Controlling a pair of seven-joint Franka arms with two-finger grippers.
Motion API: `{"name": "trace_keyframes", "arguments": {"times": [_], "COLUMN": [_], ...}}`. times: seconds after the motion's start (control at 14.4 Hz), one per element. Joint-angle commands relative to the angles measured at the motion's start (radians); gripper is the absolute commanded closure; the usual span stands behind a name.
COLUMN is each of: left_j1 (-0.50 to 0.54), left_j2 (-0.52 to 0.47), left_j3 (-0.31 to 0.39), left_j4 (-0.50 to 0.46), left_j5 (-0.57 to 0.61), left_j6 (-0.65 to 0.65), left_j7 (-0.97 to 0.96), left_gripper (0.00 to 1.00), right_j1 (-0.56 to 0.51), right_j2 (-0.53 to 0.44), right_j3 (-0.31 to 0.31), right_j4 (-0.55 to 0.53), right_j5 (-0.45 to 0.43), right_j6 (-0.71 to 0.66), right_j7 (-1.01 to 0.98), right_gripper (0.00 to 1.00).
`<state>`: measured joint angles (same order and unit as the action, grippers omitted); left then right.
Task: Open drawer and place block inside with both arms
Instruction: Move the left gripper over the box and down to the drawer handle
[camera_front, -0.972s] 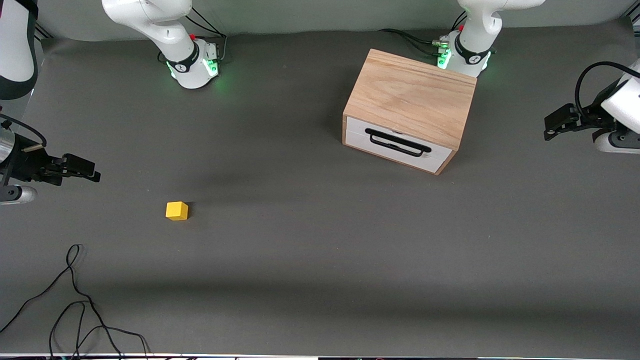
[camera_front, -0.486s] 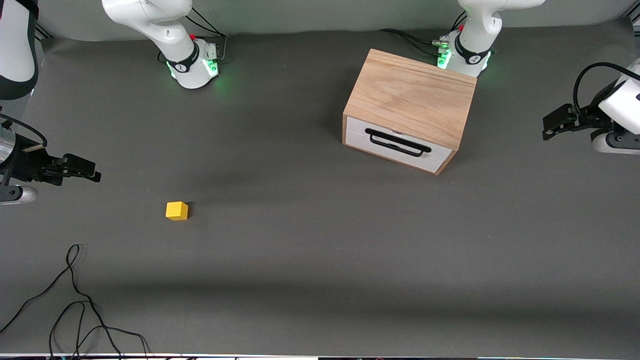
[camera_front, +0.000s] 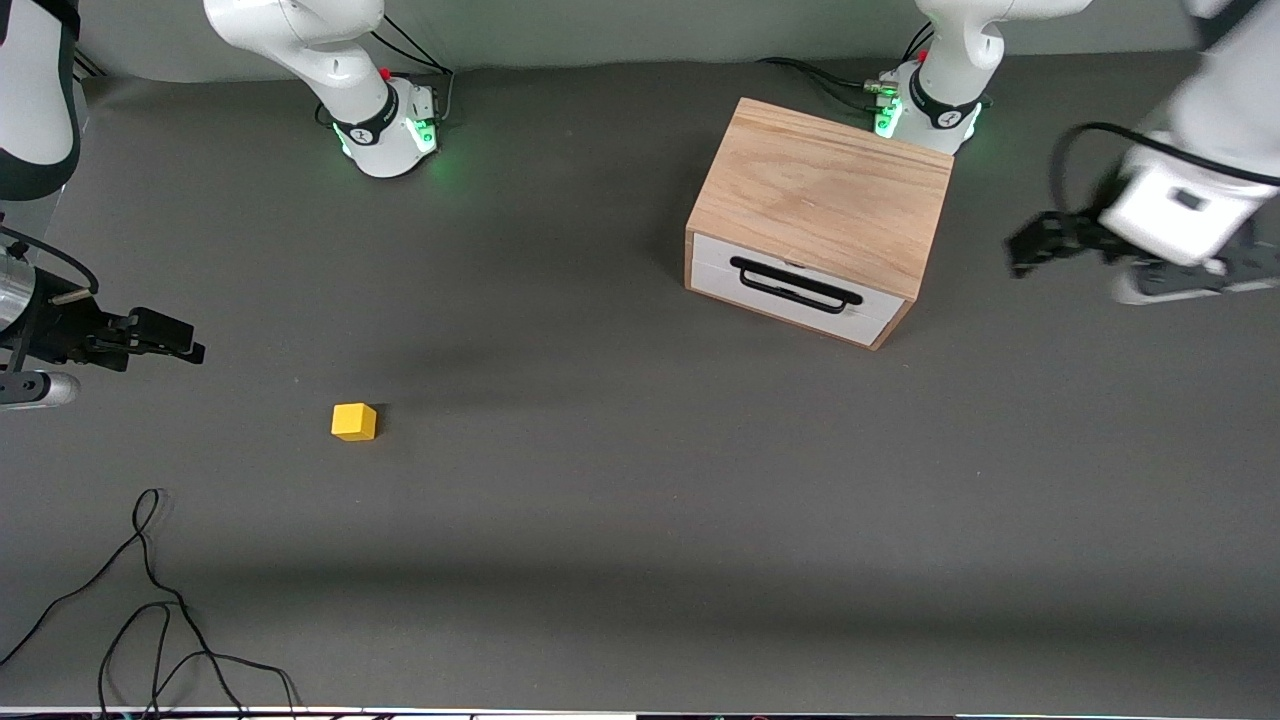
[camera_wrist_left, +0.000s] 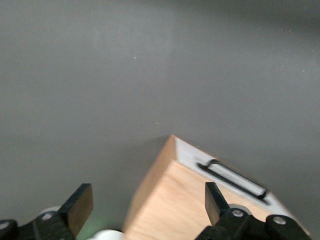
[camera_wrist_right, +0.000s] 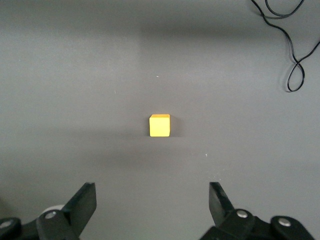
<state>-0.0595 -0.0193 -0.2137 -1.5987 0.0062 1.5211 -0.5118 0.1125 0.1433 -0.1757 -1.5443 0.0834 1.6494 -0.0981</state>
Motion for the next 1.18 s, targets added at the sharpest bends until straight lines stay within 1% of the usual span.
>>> {"name": "trace_keyframes", "arguments": {"times": [0.0,0.21,0.28,0.49,0.62,0.76,0.97,1.11], "left_j1": [-0.011,-0.013,-0.019,-0.042,-0.086,-0.086,-0.077,-0.074], "left_j2": [0.015,0.058,0.070,0.117,0.142,0.168,0.231,0.291], "left_j3": [-0.116,-0.226,-0.260,-0.308,-0.309,-0.308,-0.302,-0.297], "left_j4": [0.008,0.032,0.034,0.068,0.071,0.069,0.056,0.056], "left_j5": [0.005,0.005,0.005,0.006,0.020,0.020,0.037,0.055], "left_j6": [-0.004,-0.004,-0.003,-0.004,-0.015,-0.021,-0.001,0.011], "left_j7": [-0.312,-0.595,-0.684,-0.920,-1.014,-1.068,-1.085,-1.087], "left_gripper": [0.00,0.00,0.00,0.00,0.00,0.00,0.00,0.00], "right_j1": [0.009,0.012,0.013,0.016,0.016,0.016,0.016,0.016], "right_j2": [-0.008,0.008,0.010,0.005,0.002,-0.002,-0.002,-0.002], "right_j3": [-0.001,0.001,0.001,0.001,0.002,0.001,0.002,0.002], "right_j4": [-0.011,-0.019,-0.037,-0.063,-0.089,-0.115,-0.135,-0.154], "right_j5": [-0.004,-0.004,-0.004,-0.007,-0.013,-0.013,-0.014,-0.013], "right_j6": [0.007,0.039,0.058,0.075,0.104,0.122,0.148,0.165], "right_j7": [0.015,0.015,0.015,0.015,0.012,0.012,0.012,0.012], "right_gripper": [0.00,0.00,0.00,0.00,0.00,0.00,0.00,0.00]}}
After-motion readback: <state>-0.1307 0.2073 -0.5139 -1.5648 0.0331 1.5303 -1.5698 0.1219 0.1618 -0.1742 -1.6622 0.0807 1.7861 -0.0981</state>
